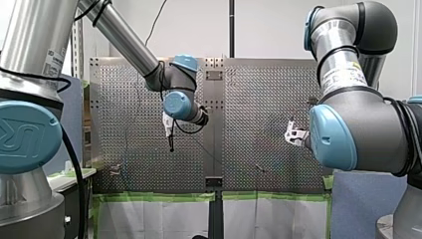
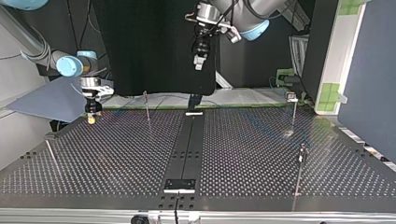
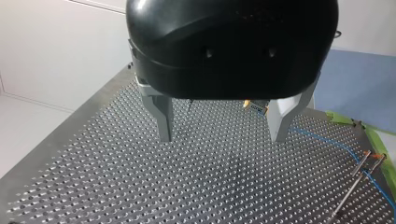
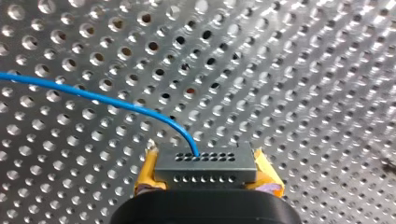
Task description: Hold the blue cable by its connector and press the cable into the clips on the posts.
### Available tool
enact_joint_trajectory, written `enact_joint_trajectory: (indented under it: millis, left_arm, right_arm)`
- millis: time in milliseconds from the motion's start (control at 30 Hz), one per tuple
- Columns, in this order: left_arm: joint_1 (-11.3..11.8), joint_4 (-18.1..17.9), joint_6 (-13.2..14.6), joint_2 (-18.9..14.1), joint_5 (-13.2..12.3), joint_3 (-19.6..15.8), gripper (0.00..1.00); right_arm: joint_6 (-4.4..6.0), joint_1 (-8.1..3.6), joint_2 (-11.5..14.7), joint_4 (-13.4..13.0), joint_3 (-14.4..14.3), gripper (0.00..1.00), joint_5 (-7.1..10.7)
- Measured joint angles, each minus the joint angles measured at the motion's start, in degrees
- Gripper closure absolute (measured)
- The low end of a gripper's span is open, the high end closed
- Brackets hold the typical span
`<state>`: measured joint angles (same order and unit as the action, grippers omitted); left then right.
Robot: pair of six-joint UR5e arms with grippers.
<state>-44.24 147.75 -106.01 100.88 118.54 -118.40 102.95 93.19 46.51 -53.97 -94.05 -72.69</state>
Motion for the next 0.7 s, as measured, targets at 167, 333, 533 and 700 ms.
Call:
enact_joint_trajectory:
  millis: [167, 333, 533, 700]
  left_arm:
    - [0.0, 0.1, -0.1, -2.5, -0.1, -2.5, 0.00]
    - [0.0, 0.0, 0.0, -5.0, -0.1, -5.0, 0.00]
    - [0.1, -0.1, 0.2, -7.8, -0.3, -7.8, 0.00]
    - [0.2, 0.1, 0.6, -9.6, -0.4, -9.6, 0.00]
  right_arm:
    - [0.32, 0.12, 2.3, 1.2, -1.7, 1.00, -1.54]
    - [0.29, 0.12, 4.8, 1.4, -3.3, 1.00, -1.77]
    - [-0.41, 0.25, 8.0, 1.7, -3.9, 1.00, -1.12]
    - [-0.95, 0.43, 9.7, 1.6, -4.3, 1.00, -0.19]
